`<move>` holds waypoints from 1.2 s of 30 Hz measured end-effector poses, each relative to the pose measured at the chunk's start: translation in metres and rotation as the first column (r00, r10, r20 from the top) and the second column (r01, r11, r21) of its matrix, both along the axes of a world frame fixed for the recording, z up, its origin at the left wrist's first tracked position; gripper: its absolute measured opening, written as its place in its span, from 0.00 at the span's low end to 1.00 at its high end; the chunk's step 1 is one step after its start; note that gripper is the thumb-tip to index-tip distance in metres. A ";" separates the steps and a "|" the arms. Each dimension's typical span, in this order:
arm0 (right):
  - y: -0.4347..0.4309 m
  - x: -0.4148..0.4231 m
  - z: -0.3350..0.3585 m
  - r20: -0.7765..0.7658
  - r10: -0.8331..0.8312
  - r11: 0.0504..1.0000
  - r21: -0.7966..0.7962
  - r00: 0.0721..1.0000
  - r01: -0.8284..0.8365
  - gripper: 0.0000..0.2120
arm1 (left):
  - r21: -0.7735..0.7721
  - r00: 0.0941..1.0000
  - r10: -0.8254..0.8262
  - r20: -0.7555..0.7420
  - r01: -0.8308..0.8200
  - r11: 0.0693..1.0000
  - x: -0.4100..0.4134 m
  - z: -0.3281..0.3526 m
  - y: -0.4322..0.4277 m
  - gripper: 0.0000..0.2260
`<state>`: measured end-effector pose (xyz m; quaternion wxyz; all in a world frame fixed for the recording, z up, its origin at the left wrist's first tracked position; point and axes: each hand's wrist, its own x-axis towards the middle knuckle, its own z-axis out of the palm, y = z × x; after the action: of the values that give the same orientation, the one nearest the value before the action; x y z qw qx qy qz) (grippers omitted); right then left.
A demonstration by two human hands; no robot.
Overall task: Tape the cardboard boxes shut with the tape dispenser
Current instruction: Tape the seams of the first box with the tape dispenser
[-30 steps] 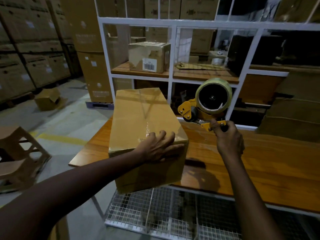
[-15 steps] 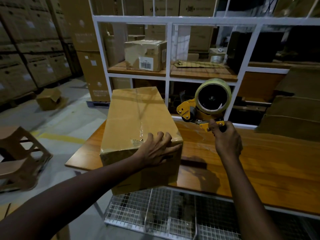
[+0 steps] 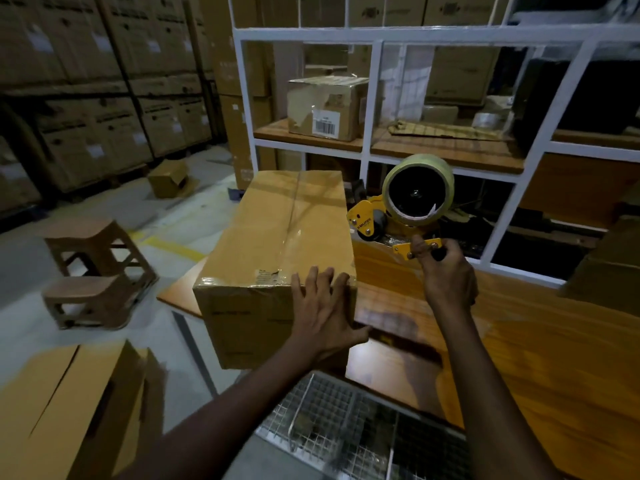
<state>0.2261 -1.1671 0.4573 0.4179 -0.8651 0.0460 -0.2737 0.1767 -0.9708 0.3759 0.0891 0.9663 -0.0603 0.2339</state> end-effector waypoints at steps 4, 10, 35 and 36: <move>-0.008 0.013 -0.003 -0.012 0.079 0.997 0.028 0.997 -0.079 0.31 | -0.064 0.969 0.247 -0.016 -0.248 0.967 0.012 0.003 -0.037 0.47; -0.015 0.018 -0.001 -0.057 0.185 0.981 0.072 0.981 -0.181 0.20 | -0.098 0.958 0.265 0.109 -0.255 0.962 0.023 0.004 -0.013 0.30; -0.018 0.022 -0.004 -0.066 0.234 0.970 0.075 0.970 -0.229 0.28 | 0.019 0.973 0.153 0.175 -0.159 0.987 0.004 -0.003 0.007 0.31; -0.017 0.021 -0.003 -0.060 0.237 0.970 0.073 0.970 -0.233 0.27 | -0.012 0.963 0.188 0.193 -0.189 0.982 0.003 -0.003 0.002 0.30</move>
<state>0.2466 -1.1836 0.4548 0.4736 -0.8592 -0.0337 -0.1907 0.1793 -0.9691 0.3732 0.0570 0.9406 0.0227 0.3338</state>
